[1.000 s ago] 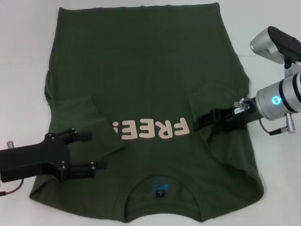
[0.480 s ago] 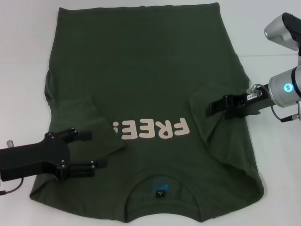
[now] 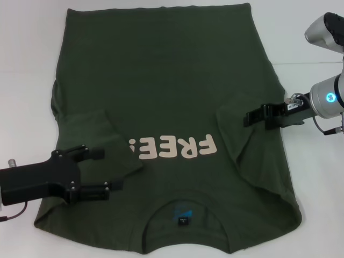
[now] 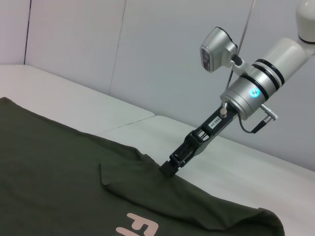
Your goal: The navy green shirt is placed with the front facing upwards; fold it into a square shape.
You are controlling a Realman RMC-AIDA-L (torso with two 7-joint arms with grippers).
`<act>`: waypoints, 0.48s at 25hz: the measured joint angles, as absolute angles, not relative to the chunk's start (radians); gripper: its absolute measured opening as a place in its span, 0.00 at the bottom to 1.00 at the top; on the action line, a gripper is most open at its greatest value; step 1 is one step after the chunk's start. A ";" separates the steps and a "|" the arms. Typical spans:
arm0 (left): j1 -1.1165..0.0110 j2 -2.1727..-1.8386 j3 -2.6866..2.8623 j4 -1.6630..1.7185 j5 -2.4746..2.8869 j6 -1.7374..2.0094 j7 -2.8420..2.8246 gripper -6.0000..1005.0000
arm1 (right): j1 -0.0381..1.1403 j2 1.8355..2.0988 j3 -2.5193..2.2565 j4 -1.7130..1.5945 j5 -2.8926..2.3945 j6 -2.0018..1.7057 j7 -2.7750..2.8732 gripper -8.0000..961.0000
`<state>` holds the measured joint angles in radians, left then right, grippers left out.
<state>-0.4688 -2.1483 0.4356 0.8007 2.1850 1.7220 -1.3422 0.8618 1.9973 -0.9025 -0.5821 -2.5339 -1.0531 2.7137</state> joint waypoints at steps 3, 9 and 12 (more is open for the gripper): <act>-0.470 -2.149 0.436 0.801 2.186 1.720 -1.342 0.94 | 0.862 1.997 -0.903 -0.582 -2.534 -1.049 2.714 0.71; -0.471 -2.149 0.436 0.801 2.183 1.719 -1.342 0.94 | 0.867 2.001 -0.902 -0.574 -2.534 -1.026 2.711 0.71; -0.471 -2.149 0.436 0.801 2.182 1.717 -1.342 0.94 | 0.867 2.007 -0.902 -0.572 -2.534 -1.010 2.705 0.71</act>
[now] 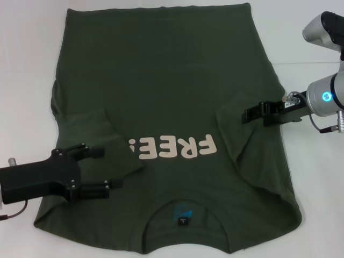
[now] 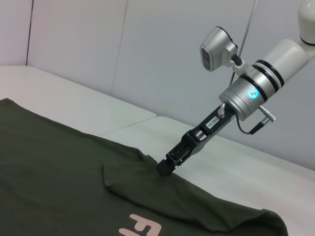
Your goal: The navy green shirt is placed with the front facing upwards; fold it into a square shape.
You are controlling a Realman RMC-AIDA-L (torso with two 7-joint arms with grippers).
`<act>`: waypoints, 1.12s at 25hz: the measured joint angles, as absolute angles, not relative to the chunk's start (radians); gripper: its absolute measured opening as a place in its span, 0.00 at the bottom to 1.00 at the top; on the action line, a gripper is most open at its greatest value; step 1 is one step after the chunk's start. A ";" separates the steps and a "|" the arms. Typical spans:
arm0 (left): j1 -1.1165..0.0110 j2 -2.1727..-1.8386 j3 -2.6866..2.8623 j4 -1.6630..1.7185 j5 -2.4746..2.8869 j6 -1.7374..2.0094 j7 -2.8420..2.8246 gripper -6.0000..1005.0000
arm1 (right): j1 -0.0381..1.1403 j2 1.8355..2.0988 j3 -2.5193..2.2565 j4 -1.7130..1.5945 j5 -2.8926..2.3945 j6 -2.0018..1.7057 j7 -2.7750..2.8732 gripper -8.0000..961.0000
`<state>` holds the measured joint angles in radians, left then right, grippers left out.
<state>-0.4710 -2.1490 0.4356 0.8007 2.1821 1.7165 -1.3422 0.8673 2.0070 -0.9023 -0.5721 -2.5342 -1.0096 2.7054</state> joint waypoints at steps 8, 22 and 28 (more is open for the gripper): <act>-0.472 -2.149 0.436 0.801 2.182 1.706 -1.342 0.94 | 0.862 2.023 -0.915 -0.565 -2.534 -0.970 2.702 0.71; -0.474 -2.149 0.436 0.801 2.183 1.706 -1.342 0.94 | 0.872 2.031 -0.930 -0.544 -2.530 -0.948 2.701 0.70; -0.474 -2.149 0.436 0.801 2.183 1.706 -1.342 0.94 | 0.877 2.036 -0.930 -0.544 -2.528 -0.944 2.700 0.70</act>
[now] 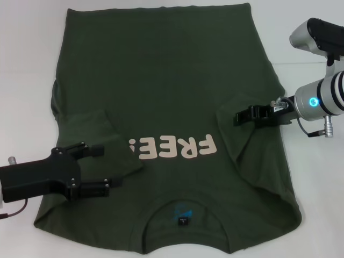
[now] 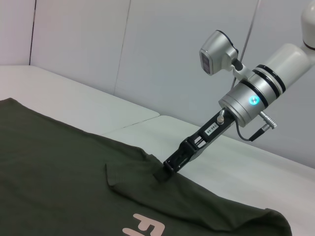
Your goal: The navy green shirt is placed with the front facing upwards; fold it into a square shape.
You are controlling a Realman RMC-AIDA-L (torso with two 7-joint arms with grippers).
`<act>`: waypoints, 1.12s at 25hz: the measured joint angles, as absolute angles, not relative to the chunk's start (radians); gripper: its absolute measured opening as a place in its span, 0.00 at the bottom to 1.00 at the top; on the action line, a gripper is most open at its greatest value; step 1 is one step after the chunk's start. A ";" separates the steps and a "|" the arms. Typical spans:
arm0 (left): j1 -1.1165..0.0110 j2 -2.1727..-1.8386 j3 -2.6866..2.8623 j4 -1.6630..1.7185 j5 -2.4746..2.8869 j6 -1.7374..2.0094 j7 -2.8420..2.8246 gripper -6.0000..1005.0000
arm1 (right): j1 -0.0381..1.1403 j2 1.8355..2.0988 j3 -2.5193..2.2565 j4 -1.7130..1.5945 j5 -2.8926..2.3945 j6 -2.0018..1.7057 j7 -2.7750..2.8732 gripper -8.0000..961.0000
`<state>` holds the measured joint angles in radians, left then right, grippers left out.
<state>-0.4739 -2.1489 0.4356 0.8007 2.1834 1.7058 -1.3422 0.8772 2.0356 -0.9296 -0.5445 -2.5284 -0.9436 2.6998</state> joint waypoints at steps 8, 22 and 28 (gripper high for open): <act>-0.474 -2.149 0.436 0.800 2.186 1.704 -1.342 0.94 | 0.877 2.033 -0.930 -0.545 -2.531 -0.942 2.698 0.70; -0.474 -2.149 0.436 0.799 2.184 1.704 -1.342 0.94 | 0.876 2.038 -0.954 -0.532 -2.533 -0.909 2.699 0.70; -0.475 -2.150 0.436 0.799 2.185 1.704 -1.342 0.94 | 0.875 2.042 -0.957 -0.530 -2.533 -0.902 2.699 0.71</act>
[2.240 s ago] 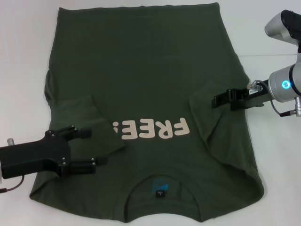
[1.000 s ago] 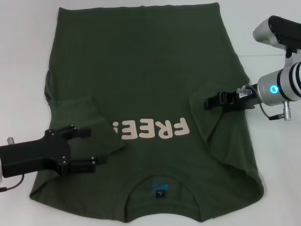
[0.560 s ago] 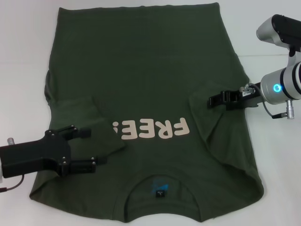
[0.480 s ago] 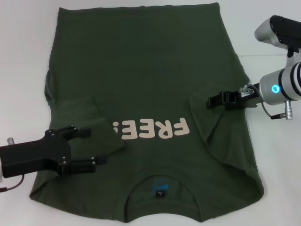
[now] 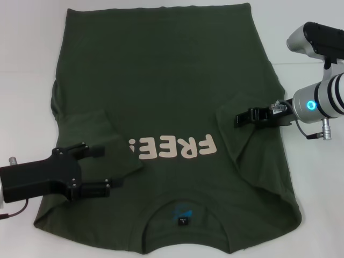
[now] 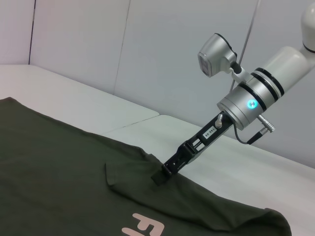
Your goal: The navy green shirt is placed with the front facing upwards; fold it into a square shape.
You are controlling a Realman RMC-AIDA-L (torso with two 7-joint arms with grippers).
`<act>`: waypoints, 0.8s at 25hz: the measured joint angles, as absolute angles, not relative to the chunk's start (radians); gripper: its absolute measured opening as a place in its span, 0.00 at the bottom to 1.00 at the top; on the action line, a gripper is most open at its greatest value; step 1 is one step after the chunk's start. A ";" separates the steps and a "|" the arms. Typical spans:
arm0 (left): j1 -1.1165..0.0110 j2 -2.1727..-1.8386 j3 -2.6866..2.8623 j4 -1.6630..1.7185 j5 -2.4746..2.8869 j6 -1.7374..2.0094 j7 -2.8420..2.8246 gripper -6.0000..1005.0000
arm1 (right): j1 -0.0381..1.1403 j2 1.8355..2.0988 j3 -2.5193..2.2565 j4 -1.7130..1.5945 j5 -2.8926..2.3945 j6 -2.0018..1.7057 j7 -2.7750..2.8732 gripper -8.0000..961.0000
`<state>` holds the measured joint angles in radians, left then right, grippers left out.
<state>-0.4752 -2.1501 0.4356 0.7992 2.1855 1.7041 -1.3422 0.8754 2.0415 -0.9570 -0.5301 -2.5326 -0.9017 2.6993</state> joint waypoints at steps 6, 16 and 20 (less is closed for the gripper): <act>-0.476 -2.150 0.436 0.799 2.185 1.704 -1.342 0.94 | 0.876 2.043 -0.957 -0.529 -2.532 -0.902 2.698 0.71; -0.476 -2.151 0.436 0.797 2.186 1.697 -1.340 0.94 | 0.878 2.047 -0.953 -0.529 -2.478 -0.906 2.677 0.71; -0.478 -2.150 0.436 0.787 2.187 1.695 -1.336 0.94 | 0.878 2.048 -0.954 -0.526 -2.429 -0.914 2.659 0.71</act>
<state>-0.4779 -2.1497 0.4357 0.7867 2.1868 1.6948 -1.3363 0.8776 2.0476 -0.9542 -0.5260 -2.4290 -0.9138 2.6590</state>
